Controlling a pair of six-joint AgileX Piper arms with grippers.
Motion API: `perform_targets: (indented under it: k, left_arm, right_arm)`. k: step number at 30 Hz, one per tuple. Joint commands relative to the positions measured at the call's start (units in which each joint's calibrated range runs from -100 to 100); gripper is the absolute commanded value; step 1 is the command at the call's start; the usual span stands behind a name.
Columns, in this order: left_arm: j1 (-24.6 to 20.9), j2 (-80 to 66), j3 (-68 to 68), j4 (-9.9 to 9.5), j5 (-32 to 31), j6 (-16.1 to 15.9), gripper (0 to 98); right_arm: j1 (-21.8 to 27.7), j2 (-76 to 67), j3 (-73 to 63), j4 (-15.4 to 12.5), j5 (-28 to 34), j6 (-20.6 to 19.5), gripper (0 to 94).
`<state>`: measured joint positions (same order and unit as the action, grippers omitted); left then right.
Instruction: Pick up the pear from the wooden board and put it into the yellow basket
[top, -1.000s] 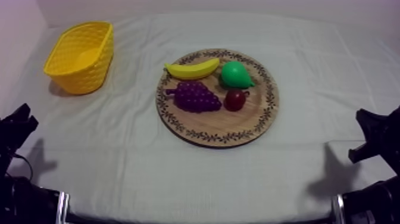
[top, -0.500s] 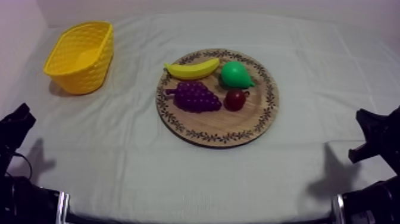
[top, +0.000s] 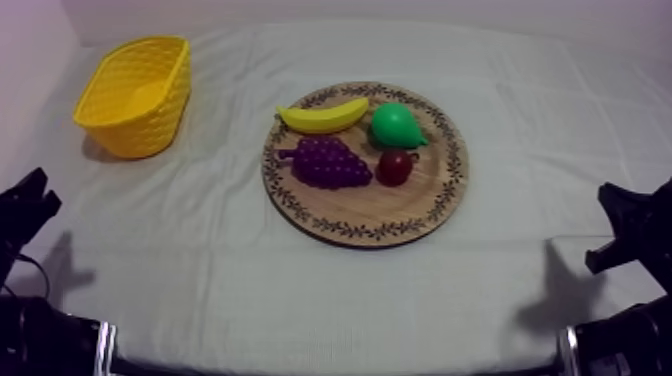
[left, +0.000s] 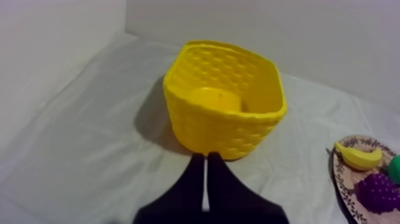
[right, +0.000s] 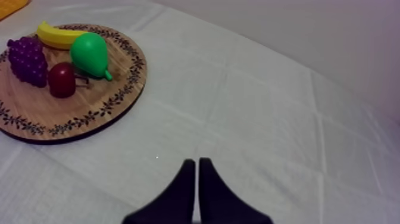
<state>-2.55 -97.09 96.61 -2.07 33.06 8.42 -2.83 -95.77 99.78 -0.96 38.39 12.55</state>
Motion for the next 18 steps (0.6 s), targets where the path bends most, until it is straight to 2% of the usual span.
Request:
perform_targets:
  k: [1, 11, 18]
  left_arm:
    - [0.3, 3.1, -4.5, 0.03, 1.0, -1.3, 0.0]
    - [2.7, 22.6, -36.8, -0.33, 14.6, -9.7, 0.0]
    - [3.7, 35.5, -57.1, -0.06, 19.9, -14.9, 0.0]
  right_arm:
    - [0.0, 0.0, 0.0, 0.0, 0.0, 0.0, 0.3]
    - [0.0, 0.0, 0.0, 0.0, 0.0, 0.0, 0.3]
    - [0.0, 0.0, 0.0, 0.0, 0.0, 0.0, 0.3]
